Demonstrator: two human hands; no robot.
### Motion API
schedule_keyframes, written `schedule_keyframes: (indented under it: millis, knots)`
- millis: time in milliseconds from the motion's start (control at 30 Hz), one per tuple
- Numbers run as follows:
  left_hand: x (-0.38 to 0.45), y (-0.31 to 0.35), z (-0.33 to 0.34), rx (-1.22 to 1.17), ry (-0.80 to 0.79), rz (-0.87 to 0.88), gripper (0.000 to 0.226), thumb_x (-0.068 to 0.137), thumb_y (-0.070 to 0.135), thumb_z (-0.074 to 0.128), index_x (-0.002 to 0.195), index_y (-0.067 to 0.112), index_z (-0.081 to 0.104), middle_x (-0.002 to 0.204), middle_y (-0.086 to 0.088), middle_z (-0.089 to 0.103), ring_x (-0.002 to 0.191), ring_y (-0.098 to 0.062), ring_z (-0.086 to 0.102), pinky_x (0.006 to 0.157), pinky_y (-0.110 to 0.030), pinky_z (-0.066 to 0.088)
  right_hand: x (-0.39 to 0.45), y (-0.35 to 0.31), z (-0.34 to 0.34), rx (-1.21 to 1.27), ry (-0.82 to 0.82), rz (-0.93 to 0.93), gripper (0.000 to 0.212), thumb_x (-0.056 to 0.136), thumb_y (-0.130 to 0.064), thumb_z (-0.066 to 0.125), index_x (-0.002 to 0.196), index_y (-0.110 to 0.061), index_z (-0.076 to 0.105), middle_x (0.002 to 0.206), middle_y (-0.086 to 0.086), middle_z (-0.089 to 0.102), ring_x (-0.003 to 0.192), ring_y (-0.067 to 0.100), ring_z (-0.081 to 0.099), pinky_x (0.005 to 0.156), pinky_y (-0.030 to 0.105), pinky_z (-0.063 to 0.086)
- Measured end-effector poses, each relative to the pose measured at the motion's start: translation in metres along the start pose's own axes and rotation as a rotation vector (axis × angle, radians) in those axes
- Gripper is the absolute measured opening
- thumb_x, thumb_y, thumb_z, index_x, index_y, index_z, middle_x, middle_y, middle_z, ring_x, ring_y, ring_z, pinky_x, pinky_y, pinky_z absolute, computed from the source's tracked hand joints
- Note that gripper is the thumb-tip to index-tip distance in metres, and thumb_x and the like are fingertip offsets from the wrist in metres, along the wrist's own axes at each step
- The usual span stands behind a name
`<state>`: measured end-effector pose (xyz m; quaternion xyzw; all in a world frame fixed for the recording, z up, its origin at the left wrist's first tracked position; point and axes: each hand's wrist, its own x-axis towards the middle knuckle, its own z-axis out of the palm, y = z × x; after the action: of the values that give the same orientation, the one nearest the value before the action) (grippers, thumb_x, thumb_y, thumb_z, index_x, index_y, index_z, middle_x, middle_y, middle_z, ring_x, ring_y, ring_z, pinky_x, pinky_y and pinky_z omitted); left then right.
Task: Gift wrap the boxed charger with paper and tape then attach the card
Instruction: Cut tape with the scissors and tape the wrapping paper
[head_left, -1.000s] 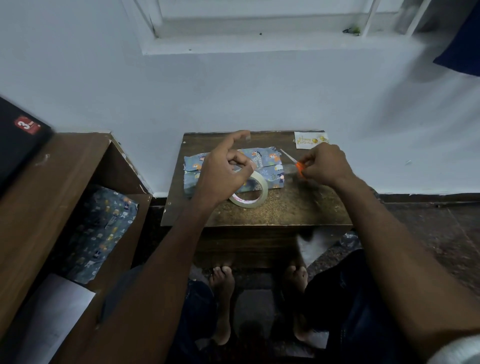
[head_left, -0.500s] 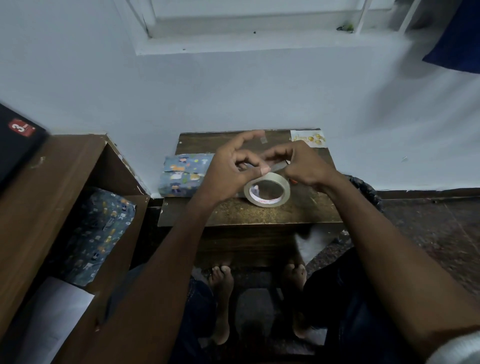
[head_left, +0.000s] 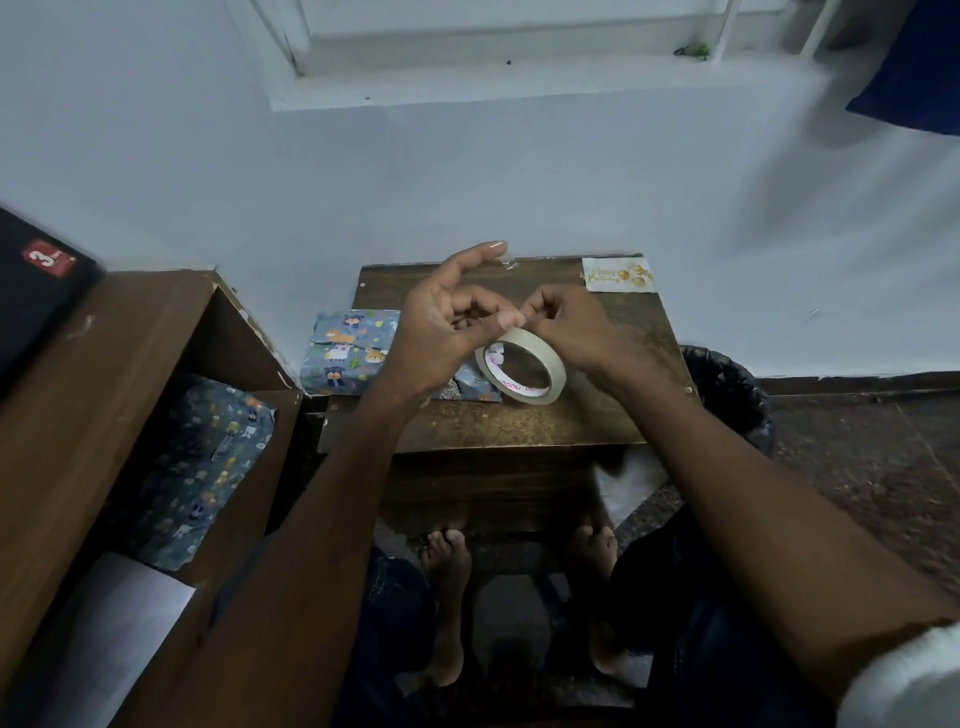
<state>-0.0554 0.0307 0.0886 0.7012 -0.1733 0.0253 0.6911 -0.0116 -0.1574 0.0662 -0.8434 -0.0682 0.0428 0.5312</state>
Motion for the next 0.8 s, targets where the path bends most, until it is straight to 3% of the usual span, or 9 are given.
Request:
schedule_keyframes:
  millis: [100, 200, 267, 367, 467, 567, 700, 800]
  knots:
    - [-0.001, 0.001, -0.005, 0.001, 0.010, 0.005, 0.065, 0.096, -0.004, 0.072, 0.155, 0.007, 0.047, 0.090, -0.010, 0.078, 0.094, -0.027, 0.073, 0.090, -0.039, 0.060, 0.003, -0.002, 0.019, 0.126, -0.045, 0.266, 0.046, 0.075, -0.058, 0.074, 0.066, -0.016, 0.058, 0.060, -0.002, 0.057, 0.057, 0.011, 0.050, 0.054, 0.026, 0.038]
    - [-0.003, 0.002, -0.006, -0.007, 0.030, 0.007, 0.065, 0.096, -0.004, 0.072, 0.155, 0.006, 0.047, 0.090, -0.010, 0.078, 0.095, -0.025, 0.075, 0.087, -0.032, 0.059, 0.008, 0.002, 0.035, 0.249, -0.071, 0.411, 0.051, 0.083, -0.056, 0.079, 0.093, -0.006, 0.072, 0.086, 0.007, 0.077, 0.075, 0.022, 0.069, 0.066, 0.033, 0.051]
    - [-0.005, 0.001, -0.006, -0.019, 0.033, 0.003, 0.064, 0.096, -0.005, 0.072, 0.154, 0.006, 0.048, 0.089, -0.008, 0.078, 0.097, -0.028, 0.076, 0.087, -0.031, 0.059, 0.010, 0.005, 0.042, 0.244, -0.051, 0.423, 0.053, 0.086, -0.055, 0.079, 0.102, -0.005, 0.071, 0.091, 0.007, 0.076, 0.079, 0.020, 0.071, 0.064, 0.029, 0.053]
    - [-0.005, 0.001, -0.007, -0.008, 0.036, -0.002, 0.065, 0.096, -0.005, 0.073, 0.154, 0.007, 0.048, 0.089, -0.009, 0.078, 0.096, -0.026, 0.076, 0.087, -0.031, 0.059, 0.012, 0.007, 0.043, 0.349, -0.030, 0.444, 0.053, 0.074, -0.054, 0.087, 0.094, -0.007, 0.071, 0.083, 0.005, 0.077, 0.084, 0.027, 0.075, 0.070, 0.038, 0.055]
    - [-0.005, 0.001, -0.006, -0.012, 0.031, -0.005, 0.065, 0.096, -0.005, 0.073, 0.154, 0.008, 0.048, 0.090, -0.012, 0.078, 0.095, -0.026, 0.076, 0.086, -0.032, 0.059, 0.009, 0.003, 0.044, 0.470, -0.030, 0.480, 0.033, 0.079, -0.035, 0.088, 0.082, -0.008, 0.069, 0.071, 0.004, 0.072, 0.070, 0.022, 0.068, 0.068, 0.036, 0.051]
    - [-0.003, 0.001, -0.004, -0.013, 0.031, -0.007, 0.065, 0.096, -0.004, 0.073, 0.154, 0.007, 0.048, 0.090, -0.013, 0.078, 0.094, -0.025, 0.076, 0.087, -0.031, 0.058, 0.005, -0.003, 0.048, 0.586, -0.016, 0.443, 0.029, 0.068, -0.020, 0.089, 0.070, -0.011, 0.062, 0.078, 0.016, 0.064, 0.073, 0.027, 0.061, 0.071, 0.040, 0.048]
    - [0.000, 0.004, 0.003, -0.025, 0.034, -0.007, 0.064, 0.096, -0.004, 0.073, 0.154, 0.008, 0.049, 0.088, -0.008, 0.078, 0.094, -0.022, 0.076, 0.086, -0.031, 0.057, 0.009, -0.010, 0.033, 0.535, 0.168, 0.472, 0.040, 0.076, 0.005, 0.066, 0.044, -0.016, 0.053, 0.055, 0.006, 0.050, 0.053, 0.020, 0.048, 0.055, 0.032, 0.039]
    - [0.004, 0.003, 0.010, -0.024, 0.035, -0.012, 0.065, 0.095, -0.002, 0.074, 0.153, 0.010, 0.049, 0.087, -0.006, 0.078, 0.099, -0.029, 0.077, 0.092, -0.039, 0.060, 0.012, -0.011, 0.012, 0.490, 0.327, 0.504, 0.012, 0.071, 0.004, 0.068, 0.064, -0.006, 0.064, 0.068, 0.014, 0.059, 0.058, 0.023, 0.056, 0.054, 0.033, 0.046]
